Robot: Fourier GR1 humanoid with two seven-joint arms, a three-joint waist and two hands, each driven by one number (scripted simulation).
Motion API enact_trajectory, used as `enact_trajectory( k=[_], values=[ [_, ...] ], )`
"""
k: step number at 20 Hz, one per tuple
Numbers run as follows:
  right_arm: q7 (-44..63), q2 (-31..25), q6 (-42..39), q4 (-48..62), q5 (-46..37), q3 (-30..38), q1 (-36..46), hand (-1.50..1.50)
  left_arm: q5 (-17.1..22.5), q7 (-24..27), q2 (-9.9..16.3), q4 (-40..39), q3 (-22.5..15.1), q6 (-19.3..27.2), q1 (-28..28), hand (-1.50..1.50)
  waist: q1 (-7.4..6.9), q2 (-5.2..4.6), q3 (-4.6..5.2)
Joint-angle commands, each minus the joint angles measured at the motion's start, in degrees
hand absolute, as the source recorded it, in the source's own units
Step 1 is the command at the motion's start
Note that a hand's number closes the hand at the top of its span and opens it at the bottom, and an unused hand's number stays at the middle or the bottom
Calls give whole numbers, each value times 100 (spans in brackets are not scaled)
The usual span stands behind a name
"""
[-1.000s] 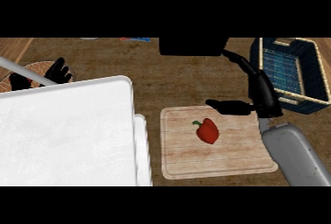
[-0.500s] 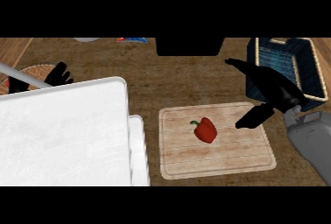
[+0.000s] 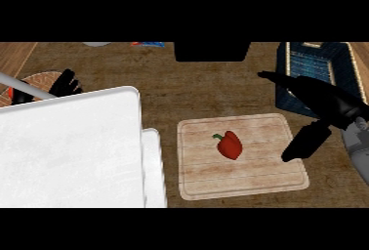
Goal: Pick the bell pepper from the cutting board and place it in the basket
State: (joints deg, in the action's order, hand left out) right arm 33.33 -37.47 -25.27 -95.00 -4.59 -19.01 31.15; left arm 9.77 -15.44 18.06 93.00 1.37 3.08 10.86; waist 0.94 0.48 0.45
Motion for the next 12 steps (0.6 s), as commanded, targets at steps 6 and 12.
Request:
enact_trajectory(
  k=[6, 12],
  values=[
    [-326, 723, 697, -30, -595, -118, -571, -150, -466, 615, 29, -482, 207, 343, -300, 0, -127, -65, -44],
    [-1270, 843, 940, 431, -1003, -144, -1113, -150, -608, 490, -143, -632, 33, 579, 38, 0, -91, -75, -48]
  ],
)
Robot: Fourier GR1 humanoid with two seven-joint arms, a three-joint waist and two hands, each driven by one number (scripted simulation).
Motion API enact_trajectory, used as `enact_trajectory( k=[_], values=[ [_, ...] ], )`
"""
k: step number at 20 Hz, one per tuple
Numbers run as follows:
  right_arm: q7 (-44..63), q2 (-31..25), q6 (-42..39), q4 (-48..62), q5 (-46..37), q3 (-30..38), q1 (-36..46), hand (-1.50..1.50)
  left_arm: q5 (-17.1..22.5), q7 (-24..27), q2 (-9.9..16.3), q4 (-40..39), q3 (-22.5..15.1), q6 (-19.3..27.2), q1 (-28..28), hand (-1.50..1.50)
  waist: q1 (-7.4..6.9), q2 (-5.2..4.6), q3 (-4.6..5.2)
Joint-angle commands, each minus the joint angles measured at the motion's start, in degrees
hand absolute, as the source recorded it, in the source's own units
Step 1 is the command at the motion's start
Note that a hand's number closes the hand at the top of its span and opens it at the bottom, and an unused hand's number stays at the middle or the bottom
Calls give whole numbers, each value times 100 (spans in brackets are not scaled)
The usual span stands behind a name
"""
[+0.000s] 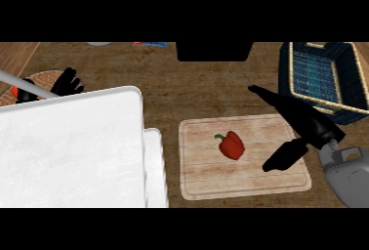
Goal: Pick the bell pepper from the cutting board and place it in the basket
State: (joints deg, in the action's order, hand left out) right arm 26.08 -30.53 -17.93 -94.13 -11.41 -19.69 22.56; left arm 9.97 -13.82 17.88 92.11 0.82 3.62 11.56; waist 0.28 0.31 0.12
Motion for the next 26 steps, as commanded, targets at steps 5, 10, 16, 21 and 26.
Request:
enact_trajectory(
  k=[5, 10, 16, 21, 26],
  values=[
    [-641, 474, 565, -6, -756, -370, -605, -150, -619, 421, -67, -592, 134, 581, -139, 0, 8, -36, -11],
    [-1359, 356, 746, 472, -1022, -101, -662, -150, -710, 351, -152, -331, -30, 669, -375, 0, -25, -36, -14],
    [-1610, 715, 956, 557, -1297, -209, -926, -150, -564, 96, 37, -430, 77, 548, -65, 0, -16, -35, -13],
    [-1715, 884, 1025, 687, -1384, -146, -882, -150, -623, 794, -35, -825, 89, 483, -309, 0, -9, -47, -10],
    [-1737, 1150, 1077, 1039, -1679, -219, -824, -150, -395, 420, 67, -480, 123, 377, -373, 0, -35, -32, -11]
  ],
)
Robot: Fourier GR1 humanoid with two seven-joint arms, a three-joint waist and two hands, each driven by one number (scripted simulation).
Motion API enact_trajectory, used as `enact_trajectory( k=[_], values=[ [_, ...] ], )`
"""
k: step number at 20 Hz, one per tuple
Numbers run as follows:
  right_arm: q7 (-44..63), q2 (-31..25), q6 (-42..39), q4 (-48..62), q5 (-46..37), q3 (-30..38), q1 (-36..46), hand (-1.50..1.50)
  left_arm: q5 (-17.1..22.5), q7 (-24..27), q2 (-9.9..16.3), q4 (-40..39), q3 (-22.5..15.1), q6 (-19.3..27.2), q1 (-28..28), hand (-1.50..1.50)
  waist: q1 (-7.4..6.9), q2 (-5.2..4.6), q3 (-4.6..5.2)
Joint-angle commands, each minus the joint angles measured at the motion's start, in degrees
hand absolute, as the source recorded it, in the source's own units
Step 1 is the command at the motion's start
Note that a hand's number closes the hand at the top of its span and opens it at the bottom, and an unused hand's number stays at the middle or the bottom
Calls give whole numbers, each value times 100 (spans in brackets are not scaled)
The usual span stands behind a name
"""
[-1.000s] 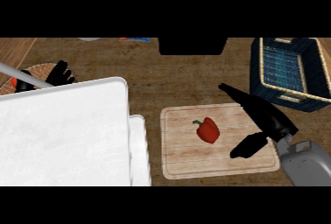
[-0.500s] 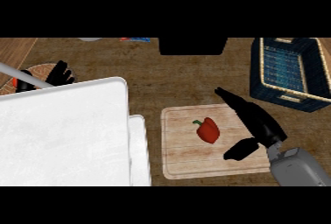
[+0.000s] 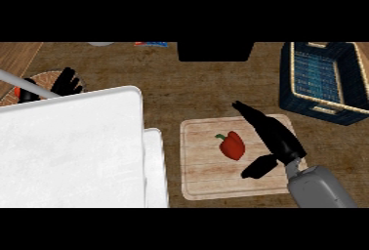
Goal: Pick the bell pepper from the cutting board and place it in the basket
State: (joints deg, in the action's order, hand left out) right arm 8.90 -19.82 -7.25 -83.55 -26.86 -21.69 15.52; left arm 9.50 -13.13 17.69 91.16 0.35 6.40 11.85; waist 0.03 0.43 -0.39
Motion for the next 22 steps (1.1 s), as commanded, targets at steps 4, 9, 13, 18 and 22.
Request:
enact_trajectory(
  k=[4, 9, 13, 18, 22],
  values=[
    [75, 309, 272, 471, -637, -171, 32, -150, -540, 76, 9, -35, -55, 328, -476, 0, -58, -47, 37],
    [-59, 196, 56, 618, -611, 66, 185, -150, -469, 392, -65, -760, 99, 296, -21, 0, -2, -61, 40],
    [-7, 402, 247, 580, -852, -88, -10, -150, -564, 445, -26, -527, 21, 351, -315, 0, -8, -50, 39],
    [-263, 629, 356, 1263, -1000, -22, 222, -150, -358, 247, 153, -659, 209, 260, 46, 0, -22, -62, 37],
    [-176, 851, 423, 1472, -1236, -102, 339, -150, -279, 93, 262, -435, 231, 183, -90, 0, -42, -54, 37]
  ],
)
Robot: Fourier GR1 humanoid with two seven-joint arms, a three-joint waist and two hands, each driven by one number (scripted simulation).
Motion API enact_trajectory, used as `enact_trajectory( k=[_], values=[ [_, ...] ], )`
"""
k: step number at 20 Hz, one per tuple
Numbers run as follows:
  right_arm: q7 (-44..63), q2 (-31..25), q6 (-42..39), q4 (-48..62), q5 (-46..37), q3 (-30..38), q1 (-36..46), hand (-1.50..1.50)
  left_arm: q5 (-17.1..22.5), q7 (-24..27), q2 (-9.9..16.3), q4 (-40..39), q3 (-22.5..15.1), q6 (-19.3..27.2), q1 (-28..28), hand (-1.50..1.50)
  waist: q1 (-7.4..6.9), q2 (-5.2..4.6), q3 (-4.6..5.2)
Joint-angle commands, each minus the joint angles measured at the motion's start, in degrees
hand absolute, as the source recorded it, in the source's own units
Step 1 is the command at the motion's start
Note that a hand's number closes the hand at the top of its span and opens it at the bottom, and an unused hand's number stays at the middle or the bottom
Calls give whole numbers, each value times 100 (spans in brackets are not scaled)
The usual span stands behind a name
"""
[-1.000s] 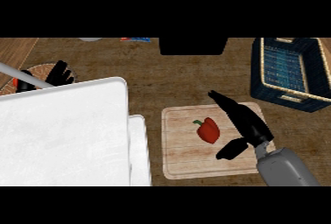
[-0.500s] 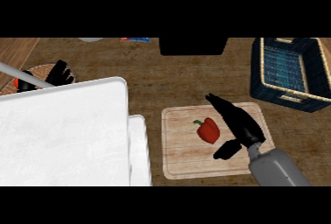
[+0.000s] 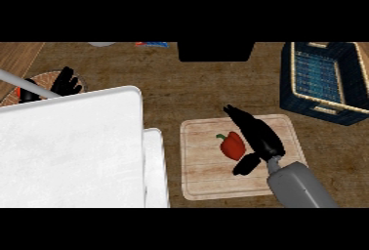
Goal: Pick the bell pepper from the cutting board and place it in the basket
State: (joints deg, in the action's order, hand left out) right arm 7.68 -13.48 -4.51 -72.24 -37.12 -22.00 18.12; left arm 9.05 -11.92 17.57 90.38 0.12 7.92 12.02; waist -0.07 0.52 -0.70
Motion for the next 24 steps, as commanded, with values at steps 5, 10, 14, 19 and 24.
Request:
enact_trajectory(
  k=[5, 10, 14, 19, 24],
  values=[
    [-295, 171, -117, 943, -148, 229, 490, -150, -382, 235, 3, -409, 8, 182, -246, 0, -43, -69, 70],
    [-498, 242, -550, 901, -328, -253, 369, 150, -389, 282, 74, -286, 15, 165, -324, 0, -46, -59, 71],
    [-1091, 170, -314, 1228, -341, -133, 230, 150, -354, 307, 87, -710, 135, 182, 22, 0, -11, -78, 69],
    [-1352, 178, -266, 1414, -362, 47, 305, 150, -349, 437, -25, -752, 59, 255, 54, 0, -9, -74, 69],
    [-1302, 335, -238, 1037, -327, -40, -253, 150, -416, 164, 5, -580, -5, 378, 47, 0, 29, -63, 69]
  ],
)
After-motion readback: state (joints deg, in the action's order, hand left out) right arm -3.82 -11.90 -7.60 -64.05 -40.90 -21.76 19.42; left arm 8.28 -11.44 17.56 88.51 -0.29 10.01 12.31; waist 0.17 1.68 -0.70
